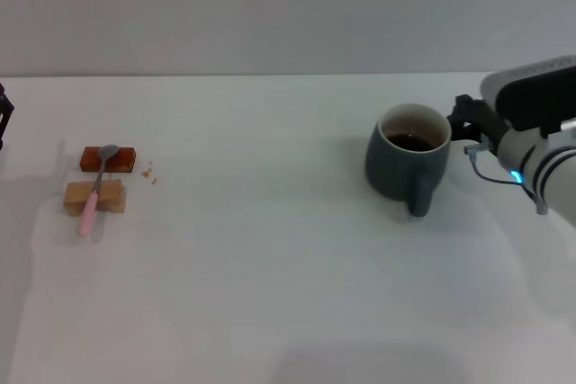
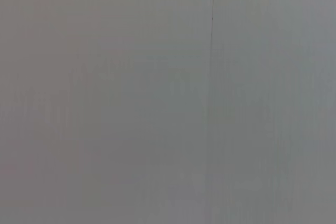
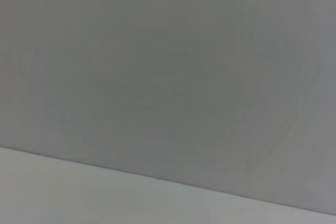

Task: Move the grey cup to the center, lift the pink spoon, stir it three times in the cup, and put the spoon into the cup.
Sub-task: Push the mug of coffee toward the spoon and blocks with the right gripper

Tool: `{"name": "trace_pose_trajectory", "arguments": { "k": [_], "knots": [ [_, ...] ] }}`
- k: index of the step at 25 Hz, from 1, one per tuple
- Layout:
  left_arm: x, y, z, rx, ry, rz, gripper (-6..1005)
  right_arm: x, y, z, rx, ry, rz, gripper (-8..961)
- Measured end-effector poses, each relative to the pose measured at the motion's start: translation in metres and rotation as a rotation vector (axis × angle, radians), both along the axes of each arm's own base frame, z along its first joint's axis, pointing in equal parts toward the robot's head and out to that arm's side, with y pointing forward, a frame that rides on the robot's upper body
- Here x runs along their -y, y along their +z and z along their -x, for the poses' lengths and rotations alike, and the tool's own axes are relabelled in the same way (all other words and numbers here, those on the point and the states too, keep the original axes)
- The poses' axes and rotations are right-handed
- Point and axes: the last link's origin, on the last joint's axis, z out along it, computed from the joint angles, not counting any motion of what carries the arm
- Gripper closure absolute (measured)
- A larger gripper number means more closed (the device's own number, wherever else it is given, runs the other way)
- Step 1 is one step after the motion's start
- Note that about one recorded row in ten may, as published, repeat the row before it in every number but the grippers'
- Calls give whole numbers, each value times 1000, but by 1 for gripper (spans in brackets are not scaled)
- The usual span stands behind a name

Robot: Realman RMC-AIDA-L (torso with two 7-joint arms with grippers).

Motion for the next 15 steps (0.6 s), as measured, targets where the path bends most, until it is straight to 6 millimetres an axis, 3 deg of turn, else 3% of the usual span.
{"name": "trace_pose_trajectory", "arguments": {
  "k": [15],
  "knots": [
    [1,1,1,-1,1,-3,158,6,-39,54,-23,125,149,954]
  ]
}}
